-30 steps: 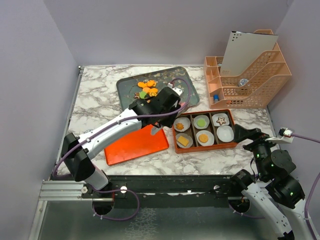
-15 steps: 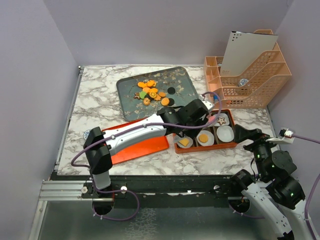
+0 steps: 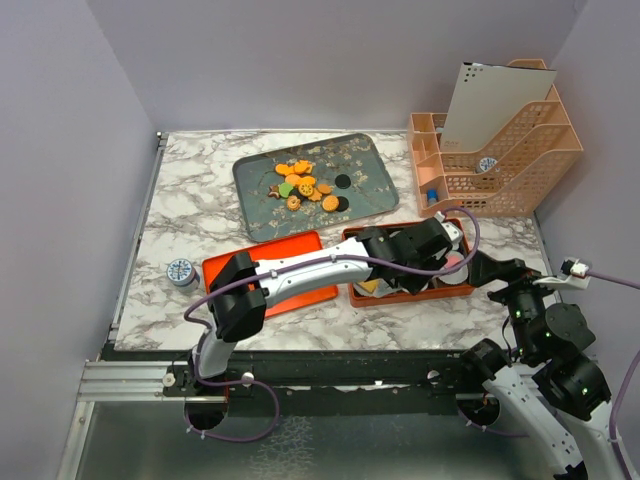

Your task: Pack the cookies

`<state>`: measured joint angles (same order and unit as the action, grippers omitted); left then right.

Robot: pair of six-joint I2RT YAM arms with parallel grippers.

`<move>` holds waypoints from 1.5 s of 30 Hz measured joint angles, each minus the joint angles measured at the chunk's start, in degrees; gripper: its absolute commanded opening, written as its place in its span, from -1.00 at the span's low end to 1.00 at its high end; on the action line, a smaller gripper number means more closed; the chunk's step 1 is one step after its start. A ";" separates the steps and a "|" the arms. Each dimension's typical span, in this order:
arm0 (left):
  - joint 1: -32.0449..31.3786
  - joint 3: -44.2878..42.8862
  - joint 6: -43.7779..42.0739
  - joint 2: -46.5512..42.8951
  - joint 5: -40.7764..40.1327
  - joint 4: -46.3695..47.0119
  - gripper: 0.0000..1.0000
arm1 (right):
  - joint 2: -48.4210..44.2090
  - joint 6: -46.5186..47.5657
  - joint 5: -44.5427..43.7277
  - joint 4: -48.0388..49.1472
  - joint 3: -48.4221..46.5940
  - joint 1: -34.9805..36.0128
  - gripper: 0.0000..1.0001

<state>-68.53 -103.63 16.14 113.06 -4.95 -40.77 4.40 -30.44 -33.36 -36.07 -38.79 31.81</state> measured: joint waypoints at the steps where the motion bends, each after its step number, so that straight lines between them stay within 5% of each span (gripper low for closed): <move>1: -0.13 -0.39 -0.11 0.85 0.00 0.04 -0.74 | 0.00 0.00 0.00 0.00 0.02 0.00 1.00; 8: -0.70 -2.93 -0.61 5.11 -0.20 0.11 -0.63 | -0.09 0.00 0.02 0.02 0.04 0.00 0.99; 27: -0.70 -5.03 -1.25 7.96 -3.21 0.79 0.13 | -0.11 0.00 0.02 0.02 0.09 0.00 1.00; 45: -0.68 -0.92 -1.40 1.70 -7.21 1.40 -0.18 | -0.11 0.00 0.02 0.00 0.09 0.00 1.00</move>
<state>-69.21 -104.55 14.74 114.76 -12.16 -39.38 4.29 -30.44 -33.34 -36.07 -38.70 31.81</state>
